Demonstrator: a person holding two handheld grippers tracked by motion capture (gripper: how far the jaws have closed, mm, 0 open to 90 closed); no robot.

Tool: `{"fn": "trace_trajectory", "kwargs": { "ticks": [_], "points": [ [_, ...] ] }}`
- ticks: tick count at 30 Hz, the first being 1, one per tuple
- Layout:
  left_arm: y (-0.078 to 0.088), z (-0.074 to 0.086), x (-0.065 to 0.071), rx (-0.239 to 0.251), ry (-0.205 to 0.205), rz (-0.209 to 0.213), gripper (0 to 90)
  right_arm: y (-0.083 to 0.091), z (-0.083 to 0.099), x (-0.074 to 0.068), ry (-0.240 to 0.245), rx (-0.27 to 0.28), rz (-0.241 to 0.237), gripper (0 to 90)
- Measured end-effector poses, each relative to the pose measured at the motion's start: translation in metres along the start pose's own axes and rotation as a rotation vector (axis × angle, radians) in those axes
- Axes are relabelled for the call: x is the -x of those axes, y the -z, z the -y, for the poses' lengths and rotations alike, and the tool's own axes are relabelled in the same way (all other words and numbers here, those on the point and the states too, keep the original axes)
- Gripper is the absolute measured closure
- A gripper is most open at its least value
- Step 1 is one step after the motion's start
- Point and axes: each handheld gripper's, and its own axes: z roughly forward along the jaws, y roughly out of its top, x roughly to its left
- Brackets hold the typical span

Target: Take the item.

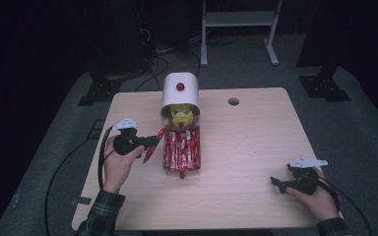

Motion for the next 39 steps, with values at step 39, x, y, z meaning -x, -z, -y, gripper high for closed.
{"fn": "trace_trajectory", "kwargs": {
  "ticks": [39],
  "points": [
    [-0.025,0.029,-0.039,-0.108,0.088,-0.085,85.4,0.0,0.0,0.0,0.0,0.0,0.0,11.7]
  ]
}}
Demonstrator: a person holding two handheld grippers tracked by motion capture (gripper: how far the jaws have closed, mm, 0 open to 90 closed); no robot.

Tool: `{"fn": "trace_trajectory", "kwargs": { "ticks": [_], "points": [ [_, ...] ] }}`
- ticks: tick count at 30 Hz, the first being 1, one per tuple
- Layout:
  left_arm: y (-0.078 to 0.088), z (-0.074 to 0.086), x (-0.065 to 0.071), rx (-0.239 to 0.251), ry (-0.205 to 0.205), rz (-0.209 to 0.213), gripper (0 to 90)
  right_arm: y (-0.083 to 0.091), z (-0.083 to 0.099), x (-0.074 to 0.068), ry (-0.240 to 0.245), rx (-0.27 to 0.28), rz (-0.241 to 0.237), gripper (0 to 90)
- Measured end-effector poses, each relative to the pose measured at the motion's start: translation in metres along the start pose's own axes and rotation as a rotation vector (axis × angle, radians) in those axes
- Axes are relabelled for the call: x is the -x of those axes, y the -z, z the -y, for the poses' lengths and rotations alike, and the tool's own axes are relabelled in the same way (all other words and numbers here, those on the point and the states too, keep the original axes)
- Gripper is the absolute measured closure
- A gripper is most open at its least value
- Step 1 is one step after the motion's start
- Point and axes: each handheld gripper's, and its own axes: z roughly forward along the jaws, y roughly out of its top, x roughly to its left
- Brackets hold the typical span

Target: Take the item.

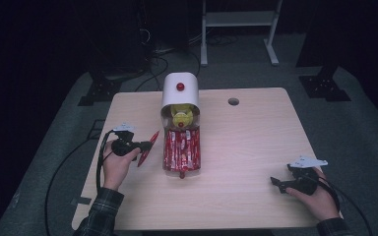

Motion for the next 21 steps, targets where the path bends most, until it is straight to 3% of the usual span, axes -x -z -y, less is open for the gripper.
{"fn": "trace_trajectory", "kwargs": {
  "ticks": [21],
  "points": [
    [-0.031,0.012,-0.006,-0.101,0.028,-0.019,85.2,0.0,0.0,0.0,0.0,0.0,0.0,11.7]
  ]
}}
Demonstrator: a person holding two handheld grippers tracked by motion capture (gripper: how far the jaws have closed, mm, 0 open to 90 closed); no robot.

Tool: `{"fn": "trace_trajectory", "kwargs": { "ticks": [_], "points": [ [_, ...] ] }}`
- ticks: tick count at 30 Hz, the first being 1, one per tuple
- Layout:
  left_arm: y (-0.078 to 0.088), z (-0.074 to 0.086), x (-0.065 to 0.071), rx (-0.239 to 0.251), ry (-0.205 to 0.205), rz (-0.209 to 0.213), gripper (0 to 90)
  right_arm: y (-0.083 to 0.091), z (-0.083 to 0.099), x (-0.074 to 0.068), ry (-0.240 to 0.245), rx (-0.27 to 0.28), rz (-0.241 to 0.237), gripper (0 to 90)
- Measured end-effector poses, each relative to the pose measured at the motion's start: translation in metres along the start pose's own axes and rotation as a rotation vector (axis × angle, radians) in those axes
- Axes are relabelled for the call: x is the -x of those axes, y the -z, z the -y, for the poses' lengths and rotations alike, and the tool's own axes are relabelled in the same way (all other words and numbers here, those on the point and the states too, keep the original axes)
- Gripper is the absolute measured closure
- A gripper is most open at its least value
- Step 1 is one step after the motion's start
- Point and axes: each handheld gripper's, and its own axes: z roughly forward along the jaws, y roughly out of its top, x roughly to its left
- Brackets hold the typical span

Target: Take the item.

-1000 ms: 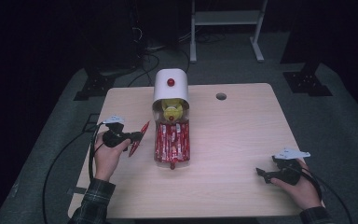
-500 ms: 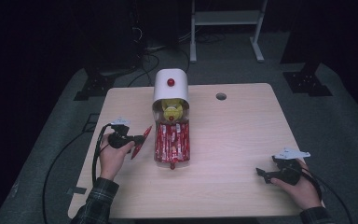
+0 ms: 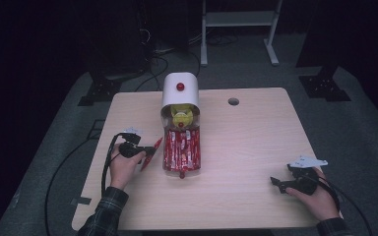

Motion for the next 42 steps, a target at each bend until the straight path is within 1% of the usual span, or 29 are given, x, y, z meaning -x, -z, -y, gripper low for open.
{"fn": "trace_trajectory", "kwargs": {
  "ticks": [2,7,16,20,25,28,30,32,34,35,37,39,40,42],
  "points": [
    [-0.002,0.0,0.0,-0.008,-0.004,-0.003,85.2,0.0,0.0,0.0,0.0,0.0,0.0,11.7],
    [-0.005,0.002,-0.001,-0.017,0.007,-0.01,84.9,0.0,0.0,0.0,0.0,0.0,0.0,11.7],
    [-0.01,0.004,-0.002,-0.042,0.006,-0.024,83.7,0.0,0.0,0.0,0.0,0.0,0.0,11.7],
    [-0.013,0.005,-0.003,-0.056,0.008,-0.026,81.2,0.0,0.0,0.0,0.0,0.0,0.0,11.7],
    [-0.012,0.005,-0.003,-0.053,0.009,-0.031,77.8,0.0,0.0,0.0,0.0,0.0,0.0,11.7],
    [-0.012,0.005,-0.004,-0.05,0.011,-0.032,72.5,0.0,0.0,0.0,0.0,0.0,0.0,11.7],
    [-0.011,0.005,-0.005,-0.047,0.011,-0.032,71.9,0.0,0.0,0.0,0.0,0.0,0.0,11.7],
    [-0.011,0.005,-0.005,-0.044,0.011,-0.031,69.2,0.0,0.0,0.0,0.0,0.0,0.0,11.7],
    [-0.011,0.005,-0.005,-0.043,0.008,-0.034,64.9,0.0,0.0,0.0,0.0,0.0,0.0,11.7],
    [-0.011,0.005,-0.005,-0.044,0.003,-0.034,62.1,0.0,0.0,0.0,0.0,0.0,0.0,11.7],
    [-0.01,0.005,-0.005,-0.045,-0.011,-0.055,56.0,0.0,0.0,0.0,0.0,0.0,0.0,11.7],
    [-0.01,0.005,-0.005,-0.042,-0.011,-0.066,48.3,0.0,0.0,0.0,0.0,0.0,0.0,11.7],
    [-0.009,0.005,-0.005,-0.046,-0.018,-0.076,45.1,0.0,0.0,0.0,0.0,0.0,0.0,11.7],
    [-0.009,0.005,-0.005,-0.035,-0.02,-0.08,39.1,0.0,0.0,0.0,0.0,0.0,0.0,11.7]
  ]
}}
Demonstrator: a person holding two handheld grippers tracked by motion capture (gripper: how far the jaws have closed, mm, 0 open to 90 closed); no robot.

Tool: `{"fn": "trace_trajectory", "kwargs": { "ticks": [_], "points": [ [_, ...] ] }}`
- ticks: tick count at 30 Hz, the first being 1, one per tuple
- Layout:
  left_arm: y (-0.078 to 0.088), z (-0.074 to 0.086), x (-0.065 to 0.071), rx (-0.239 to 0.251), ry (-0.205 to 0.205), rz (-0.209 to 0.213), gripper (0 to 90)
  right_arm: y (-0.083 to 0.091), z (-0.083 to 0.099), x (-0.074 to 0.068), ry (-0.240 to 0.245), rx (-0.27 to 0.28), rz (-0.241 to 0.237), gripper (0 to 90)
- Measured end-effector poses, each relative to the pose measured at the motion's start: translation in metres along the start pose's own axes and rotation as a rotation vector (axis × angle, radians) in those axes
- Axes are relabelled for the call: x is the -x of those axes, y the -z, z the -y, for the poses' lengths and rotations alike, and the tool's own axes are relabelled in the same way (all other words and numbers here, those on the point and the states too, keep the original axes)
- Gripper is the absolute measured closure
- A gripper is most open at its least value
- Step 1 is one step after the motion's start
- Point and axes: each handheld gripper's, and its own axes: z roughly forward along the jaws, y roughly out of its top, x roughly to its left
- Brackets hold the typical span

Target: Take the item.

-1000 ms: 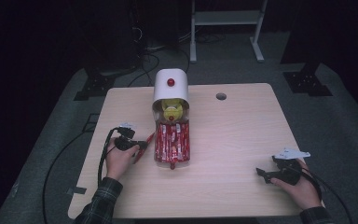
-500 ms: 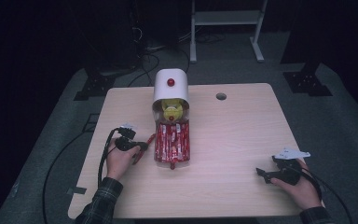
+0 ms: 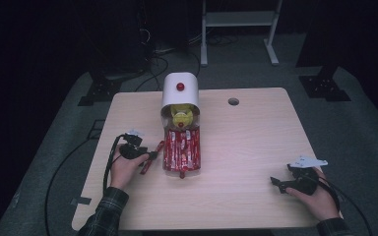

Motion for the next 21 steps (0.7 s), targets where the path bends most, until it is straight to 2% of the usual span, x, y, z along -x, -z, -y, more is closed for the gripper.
{"fn": "trace_trajectory", "kwargs": {
  "ticks": [3,8,11,16,21],
  "points": [
    [0.001,0.0,0.0,0.008,-0.008,-0.003,31.3,0.0,0.0,0.0,0.0,0.0,0.0,11.7],
    [0.004,0.001,0.002,-0.004,-0.044,-0.025,17.8,0.0,0.0,0.0,0.0,0.0,0.0,11.7],
    [0.008,0.001,0.004,0.002,-0.038,-0.02,12.2,0.0,0.0,0.0,0.0,0.0,0.0,11.7],
    [0.014,0.003,0.007,-0.008,-0.062,-0.048,10.7,0.0,0.0,0.0,0.0,0.0,0.0,11.7],
    [0.022,0.011,0.008,0.001,-0.068,-0.04,10.1,0.0,0.0,0.0,-0.001,0.0,0.0,11.7]
  ]
}}
